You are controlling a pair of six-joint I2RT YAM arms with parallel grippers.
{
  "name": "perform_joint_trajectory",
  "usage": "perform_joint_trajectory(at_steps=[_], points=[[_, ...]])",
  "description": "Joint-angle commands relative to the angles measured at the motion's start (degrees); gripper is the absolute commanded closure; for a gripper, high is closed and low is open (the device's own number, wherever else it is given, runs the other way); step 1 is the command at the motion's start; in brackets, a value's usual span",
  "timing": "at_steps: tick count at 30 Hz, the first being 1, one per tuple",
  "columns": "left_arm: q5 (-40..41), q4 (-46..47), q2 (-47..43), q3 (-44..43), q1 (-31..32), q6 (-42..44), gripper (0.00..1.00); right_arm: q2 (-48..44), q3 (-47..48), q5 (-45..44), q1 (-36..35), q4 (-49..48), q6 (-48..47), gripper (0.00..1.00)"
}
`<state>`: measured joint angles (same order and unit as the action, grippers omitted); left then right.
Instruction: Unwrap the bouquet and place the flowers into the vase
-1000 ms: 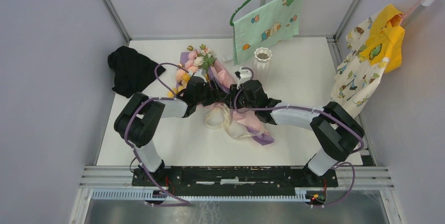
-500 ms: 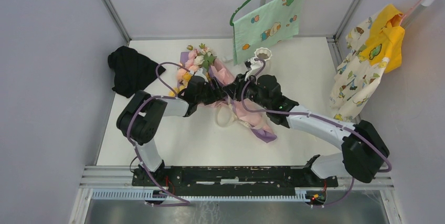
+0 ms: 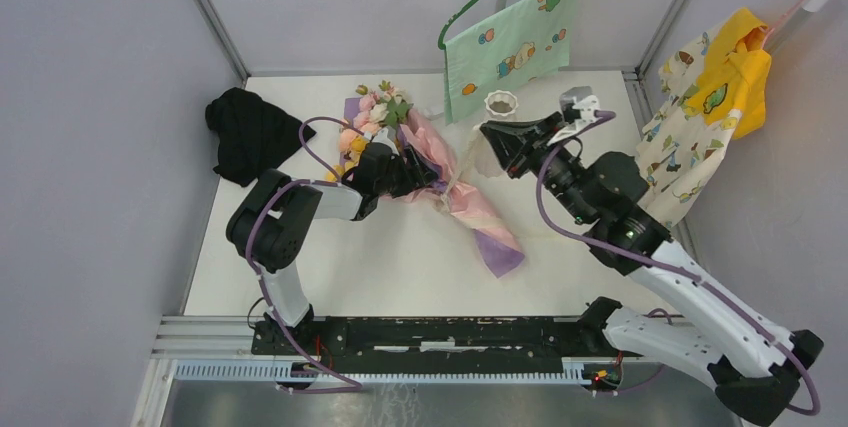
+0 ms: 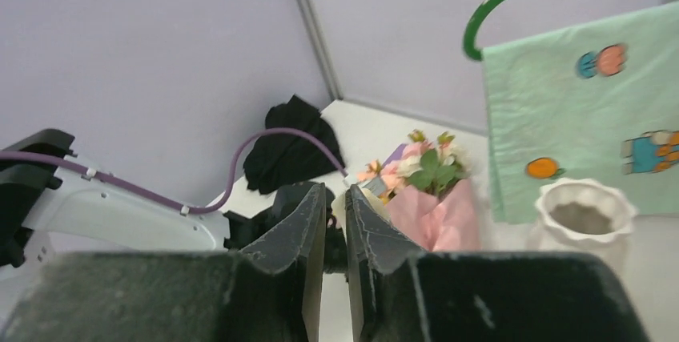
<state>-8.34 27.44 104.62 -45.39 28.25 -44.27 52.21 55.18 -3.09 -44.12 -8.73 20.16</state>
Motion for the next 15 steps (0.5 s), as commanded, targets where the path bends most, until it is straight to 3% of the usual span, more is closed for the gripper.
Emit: perform_joint_trajectory(at_steps=[1, 15], points=[[2.3, -10.5, 4.1, 1.5, 0.2, 0.4, 0.24, -6.7, 6.7, -6.7, -0.1, 0.4, -5.9, 0.81], [2.9, -11.0, 4.7, 1.3, 0.2, 0.7, 0.24, -18.2, 23.0, -23.1, -0.1, 12.6, -18.3, 0.91]])
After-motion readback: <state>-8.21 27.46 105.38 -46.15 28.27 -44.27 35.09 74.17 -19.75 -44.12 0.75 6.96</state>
